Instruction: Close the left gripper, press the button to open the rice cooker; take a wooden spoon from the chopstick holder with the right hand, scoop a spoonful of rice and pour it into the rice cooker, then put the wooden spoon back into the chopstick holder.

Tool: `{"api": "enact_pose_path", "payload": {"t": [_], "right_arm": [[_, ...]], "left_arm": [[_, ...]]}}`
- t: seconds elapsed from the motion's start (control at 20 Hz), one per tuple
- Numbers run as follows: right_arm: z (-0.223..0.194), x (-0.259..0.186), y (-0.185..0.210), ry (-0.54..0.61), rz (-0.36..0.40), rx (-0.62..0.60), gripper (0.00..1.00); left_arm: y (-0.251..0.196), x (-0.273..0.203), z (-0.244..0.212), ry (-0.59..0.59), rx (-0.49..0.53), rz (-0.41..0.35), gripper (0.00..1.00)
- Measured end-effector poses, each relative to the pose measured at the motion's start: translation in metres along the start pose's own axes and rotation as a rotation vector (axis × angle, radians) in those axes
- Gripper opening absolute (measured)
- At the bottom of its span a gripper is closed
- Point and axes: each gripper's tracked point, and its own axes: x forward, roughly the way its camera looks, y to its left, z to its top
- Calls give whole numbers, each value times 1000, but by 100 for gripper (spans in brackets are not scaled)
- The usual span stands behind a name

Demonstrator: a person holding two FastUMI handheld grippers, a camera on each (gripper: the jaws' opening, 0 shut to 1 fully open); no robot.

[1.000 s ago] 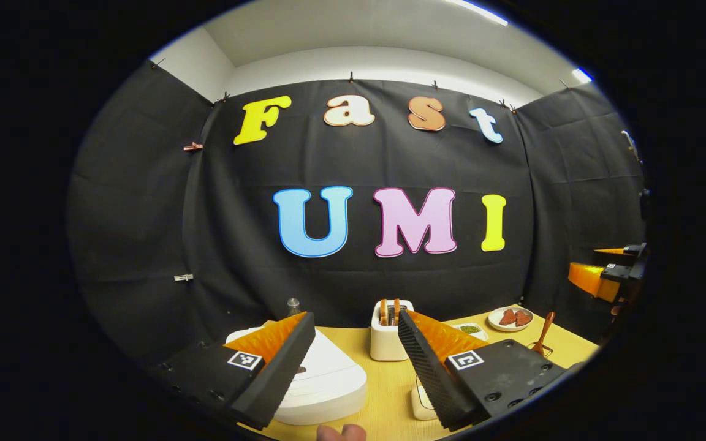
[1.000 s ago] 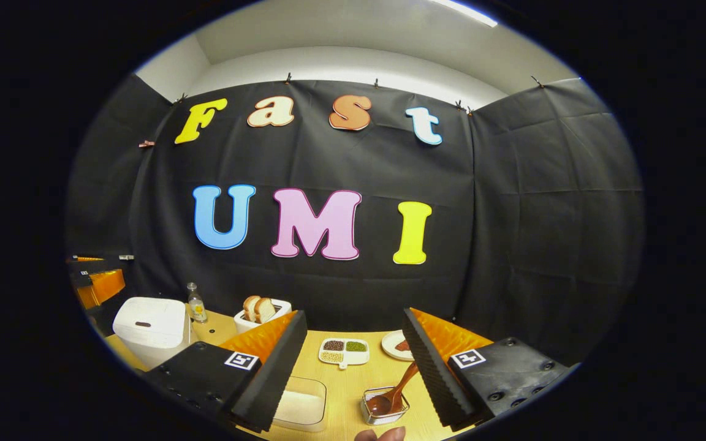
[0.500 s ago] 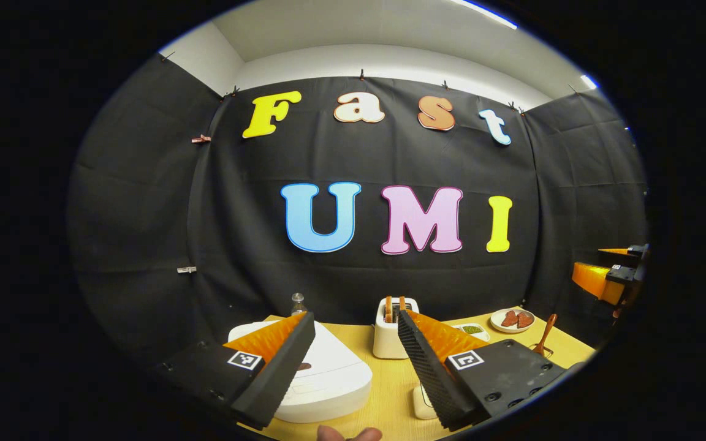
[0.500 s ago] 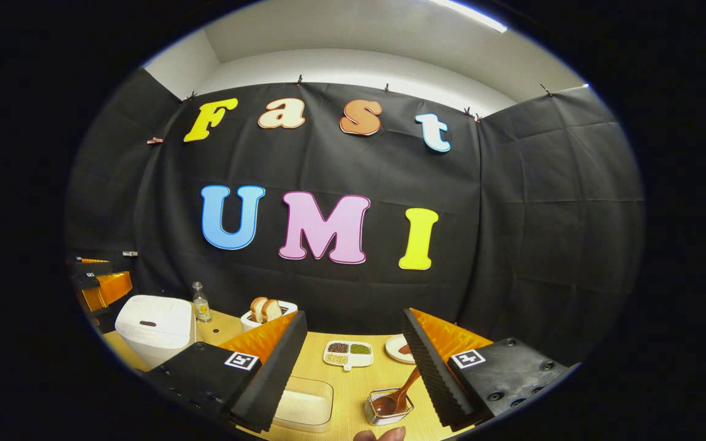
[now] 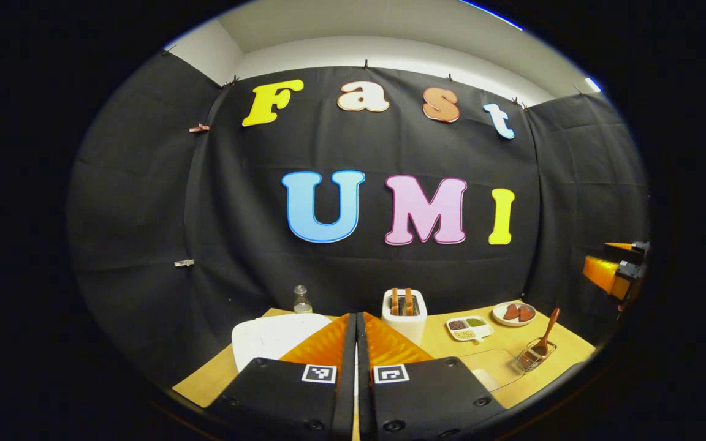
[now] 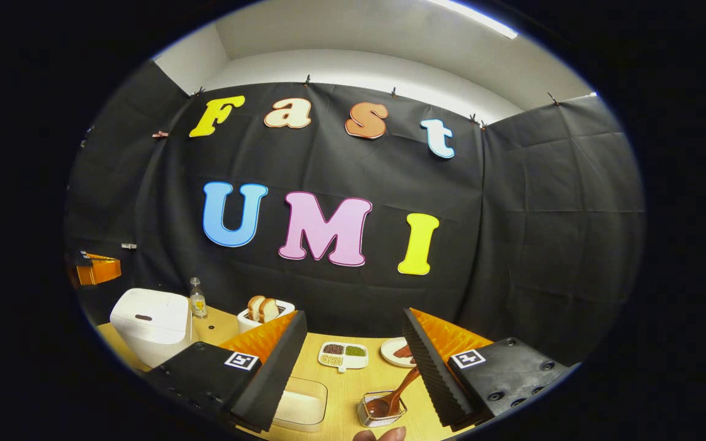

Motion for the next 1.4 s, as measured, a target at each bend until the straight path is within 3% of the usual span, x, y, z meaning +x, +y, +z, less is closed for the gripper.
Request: {"api": "enact_pose_path", "payload": {"t": [0.35,0.5,0.65,1.4], "right_arm": [[1,-7,-15,2,-31,-25,98],[1,-8,-23,3,-48,-26,98],[2,-12,-31,-1,-68,-31,98],[-9,-13,-53,17,-120,-29,98]], "left_arm": [[54,46,-55,259,-79,-53,7],[61,63,-85,394,-213,-117,8],[71,74,-112,498,-304,-120,8],[67,72,-150,693,-213,-126,8]]}}
